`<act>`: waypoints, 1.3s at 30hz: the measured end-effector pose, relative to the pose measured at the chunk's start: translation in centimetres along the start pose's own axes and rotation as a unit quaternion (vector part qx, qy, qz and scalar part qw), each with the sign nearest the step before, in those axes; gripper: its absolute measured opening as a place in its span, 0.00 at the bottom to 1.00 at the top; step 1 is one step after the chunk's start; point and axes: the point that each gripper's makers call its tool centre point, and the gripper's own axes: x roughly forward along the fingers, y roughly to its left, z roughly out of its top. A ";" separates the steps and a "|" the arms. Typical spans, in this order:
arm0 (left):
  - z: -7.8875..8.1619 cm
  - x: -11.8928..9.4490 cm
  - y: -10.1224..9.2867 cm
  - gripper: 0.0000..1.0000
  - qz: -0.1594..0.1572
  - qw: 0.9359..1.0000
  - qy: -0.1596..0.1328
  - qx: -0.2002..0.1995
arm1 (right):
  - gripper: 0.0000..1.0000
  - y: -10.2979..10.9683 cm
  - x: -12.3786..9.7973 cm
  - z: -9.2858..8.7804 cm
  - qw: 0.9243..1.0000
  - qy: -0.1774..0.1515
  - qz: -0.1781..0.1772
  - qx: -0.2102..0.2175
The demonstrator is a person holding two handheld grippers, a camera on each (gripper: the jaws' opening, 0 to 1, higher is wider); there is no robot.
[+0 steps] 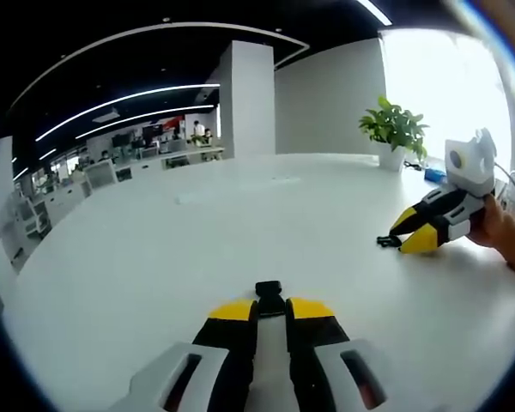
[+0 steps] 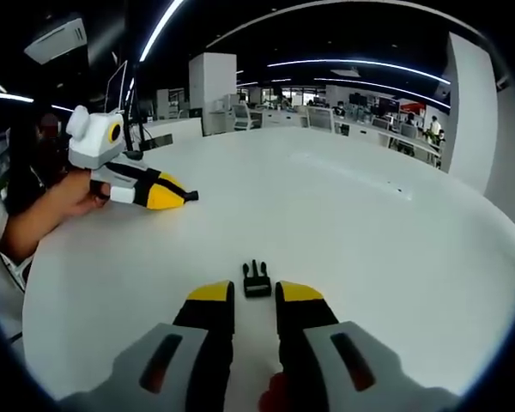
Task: Snap the two parts of the plastic buckle together until the buckle closes and remains connected.
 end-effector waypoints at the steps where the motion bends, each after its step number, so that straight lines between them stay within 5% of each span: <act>1: 0.0 0.0 0.0 0.13 0.000 1.000 0.000 0.000 | 0.19 0.0 0.0 0.0 1.000 -0.001 0.000 0.000; 39: 0.3 0.0 -0.3 0.12 -0.015 1.000 -0.007 0.015 | 0.13 -0.2 -0.1 0.1 1.000 -0.008 0.004 -0.005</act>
